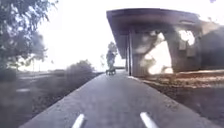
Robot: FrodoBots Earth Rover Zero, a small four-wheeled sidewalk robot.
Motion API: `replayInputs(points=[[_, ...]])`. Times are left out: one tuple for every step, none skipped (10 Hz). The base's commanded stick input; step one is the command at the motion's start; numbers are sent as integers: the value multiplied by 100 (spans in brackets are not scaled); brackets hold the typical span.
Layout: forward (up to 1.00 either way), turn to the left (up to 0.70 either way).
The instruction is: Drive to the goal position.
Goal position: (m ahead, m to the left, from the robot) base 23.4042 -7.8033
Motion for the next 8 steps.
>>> replayInputs(points=[[98,-5],[98,0],[98,0],[98,0],[98,0],[98,0],[98,0],[98,0]])
